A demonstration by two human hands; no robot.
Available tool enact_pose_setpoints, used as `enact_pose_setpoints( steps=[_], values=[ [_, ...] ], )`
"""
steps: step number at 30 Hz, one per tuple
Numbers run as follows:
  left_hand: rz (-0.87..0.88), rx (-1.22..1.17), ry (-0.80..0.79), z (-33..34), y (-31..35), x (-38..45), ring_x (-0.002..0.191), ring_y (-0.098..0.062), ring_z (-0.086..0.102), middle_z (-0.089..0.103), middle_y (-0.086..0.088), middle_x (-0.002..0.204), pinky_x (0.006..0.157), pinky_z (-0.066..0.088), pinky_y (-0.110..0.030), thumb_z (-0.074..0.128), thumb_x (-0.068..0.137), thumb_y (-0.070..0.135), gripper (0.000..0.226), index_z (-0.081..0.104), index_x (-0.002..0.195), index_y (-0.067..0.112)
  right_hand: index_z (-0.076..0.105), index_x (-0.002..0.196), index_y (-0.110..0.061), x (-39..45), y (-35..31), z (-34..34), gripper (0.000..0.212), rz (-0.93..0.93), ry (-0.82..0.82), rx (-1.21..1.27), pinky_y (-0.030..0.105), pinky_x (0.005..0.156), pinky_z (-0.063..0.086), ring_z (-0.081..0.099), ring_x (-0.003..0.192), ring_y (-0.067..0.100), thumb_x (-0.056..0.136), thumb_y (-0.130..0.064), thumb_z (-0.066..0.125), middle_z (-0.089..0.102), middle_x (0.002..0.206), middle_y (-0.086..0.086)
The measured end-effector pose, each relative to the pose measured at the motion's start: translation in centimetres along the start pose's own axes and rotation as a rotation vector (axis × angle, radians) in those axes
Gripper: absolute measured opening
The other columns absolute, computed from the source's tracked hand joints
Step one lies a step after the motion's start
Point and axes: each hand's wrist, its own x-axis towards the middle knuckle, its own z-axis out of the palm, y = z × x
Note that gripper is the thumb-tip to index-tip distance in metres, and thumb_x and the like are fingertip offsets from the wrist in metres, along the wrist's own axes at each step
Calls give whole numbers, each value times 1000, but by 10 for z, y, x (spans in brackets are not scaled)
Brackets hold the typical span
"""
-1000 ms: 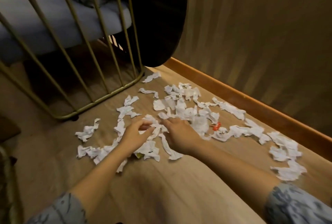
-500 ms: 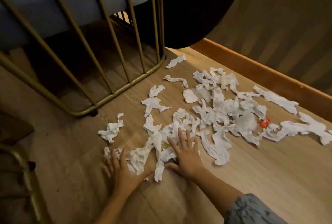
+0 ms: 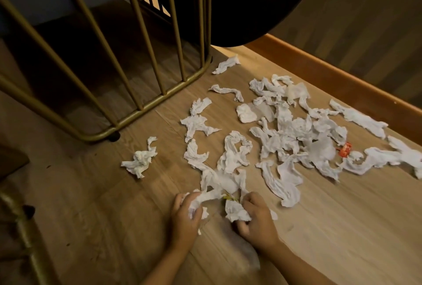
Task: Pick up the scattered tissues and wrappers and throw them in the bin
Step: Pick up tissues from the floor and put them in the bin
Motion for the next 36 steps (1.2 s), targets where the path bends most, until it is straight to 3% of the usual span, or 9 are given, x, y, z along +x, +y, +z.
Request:
enact_pose_setpoints(
  steps=[4, 8, 10, 14, 18, 23, 29, 33, 36],
  values=[
    [-123, -55, 248, -15, 10, 33, 66, -13, 56, 57, 0, 68, 59, 53, -33, 83, 71, 16, 22, 63, 66, 9, 51, 77, -8, 37, -14, -22, 11, 113, 219, 76, 11, 62, 31, 39, 69, 7, 72, -15, 45, 48, 79, -1],
    [-136, -149, 313, -16, 32, 84, 75, -12, 57, 56, 0, 88, 67, 55, -33, 84, 71, 18, 20, 66, 72, 11, 64, 118, -16, 85, -15, -20, 53, 118, 122, -63, 22, 82, 32, 47, 107, 15, 68, -4, 52, 57, 118, 4],
    [-74, -121, 209, -9, 43, 107, 89, -3, 52, 53, -2, 109, 81, 50, -20, 78, 75, 8, 19, 65, 89, 9, 70, 117, -18, 104, -10, -11, 47, 105, 0, -164, 33, 92, 35, 42, 123, 27, 71, -11, 60, 52, 135, 9],
    [45, -34, -145, 11, 24, 126, 139, -19, 31, 35, -7, 150, 114, 32, -31, 62, 79, -9, 60, 54, 133, 15, 64, 119, -20, 104, -6, 5, 46, 70, -142, -378, 61, 110, 21, 30, 140, 38, 82, -34, 42, 39, 151, 10],
    [247, 61, -208, 16, 0, 100, 137, -20, 38, 60, -1, 128, 109, 36, -51, 63, 87, 17, 28, 70, 114, 21, 35, 148, -31, 68, 2, 8, 65, -22, -322, -577, 62, 114, -11, 2, 150, 27, 92, -61, 19, 10, 162, 2],
    [249, -7, -241, 4, 1, 51, 119, -12, 50, 56, 2, 120, 99, 43, -23, 81, 60, 65, 61, 71, 99, 18, 58, 126, -18, 31, 21, 3, 64, -207, -306, -394, 49, 115, 26, 30, 142, 31, 87, -67, 53, 38, 151, 12],
    [155, 7, -56, -2, -2, 39, 106, -10, 56, 56, 0, 121, 87, 40, -3, 84, 63, 3, 30, 64, 83, 12, 54, 77, -14, 30, 19, 1, 20, -201, -140, -132, 30, 71, 41, 51, 83, 19, 86, -26, 67, 57, 92, 4],
    [-5, -18, 99, -5, 2, 42, 94, -14, 63, 65, 2, 104, 79, 40, 0, 77, 69, -6, 42, 66, 106, 13, 53, 92, -21, 33, 2, -10, 19, 46, -151, 59, 18, 62, 40, 52, 68, -4, 76, -31, 56, 60, 79, -10],
    [29, -25, 108, -2, 5, 43, 86, -7, 61, 64, 0, 97, 78, 44, -3, 76, 71, -9, 39, 73, 105, 10, 62, 119, -18, 36, -8, -10, 50, 49, -104, -29, 22, 65, 47, 61, 80, 8, 73, -31, 50, 61, 110, -3]
  ],
)
